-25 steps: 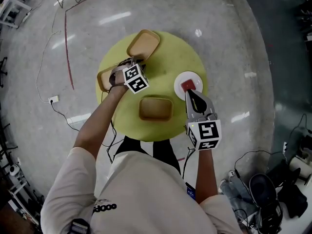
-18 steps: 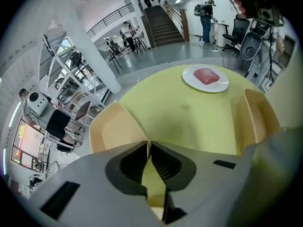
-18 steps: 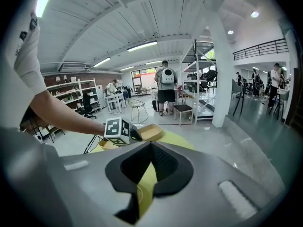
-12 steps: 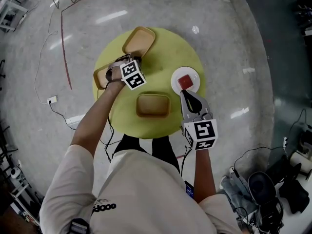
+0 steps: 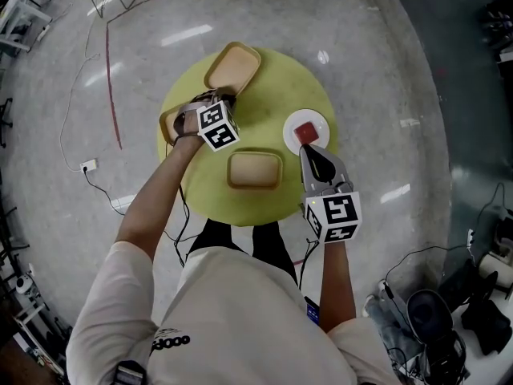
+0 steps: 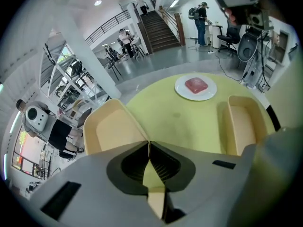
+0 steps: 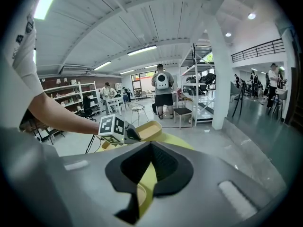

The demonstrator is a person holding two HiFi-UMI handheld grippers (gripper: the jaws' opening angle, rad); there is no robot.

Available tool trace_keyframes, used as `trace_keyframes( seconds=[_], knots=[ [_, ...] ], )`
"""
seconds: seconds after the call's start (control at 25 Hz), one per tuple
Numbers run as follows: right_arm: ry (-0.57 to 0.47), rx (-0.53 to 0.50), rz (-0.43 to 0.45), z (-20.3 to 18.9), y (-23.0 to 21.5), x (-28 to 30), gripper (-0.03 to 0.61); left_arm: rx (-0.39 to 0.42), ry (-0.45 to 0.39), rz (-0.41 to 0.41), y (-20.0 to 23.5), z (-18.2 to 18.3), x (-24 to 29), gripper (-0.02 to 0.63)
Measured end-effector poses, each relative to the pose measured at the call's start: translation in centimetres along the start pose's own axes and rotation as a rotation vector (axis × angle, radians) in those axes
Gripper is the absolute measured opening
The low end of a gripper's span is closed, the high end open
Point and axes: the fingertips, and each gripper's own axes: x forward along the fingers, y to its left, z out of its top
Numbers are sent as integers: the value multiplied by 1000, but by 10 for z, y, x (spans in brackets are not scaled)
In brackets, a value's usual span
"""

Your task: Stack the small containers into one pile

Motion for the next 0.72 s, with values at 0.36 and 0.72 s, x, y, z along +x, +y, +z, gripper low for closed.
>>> trace_keyframes(
  seconds=[0.36,0.72],
  knots=[
    [-41,-24,2,17,14,-11,11,58,-94,-59,-27,12,-65,18],
    [-69,-71,10,34,36,-16,11,166,-143,-75,-54,7,-126,18]
  ],
)
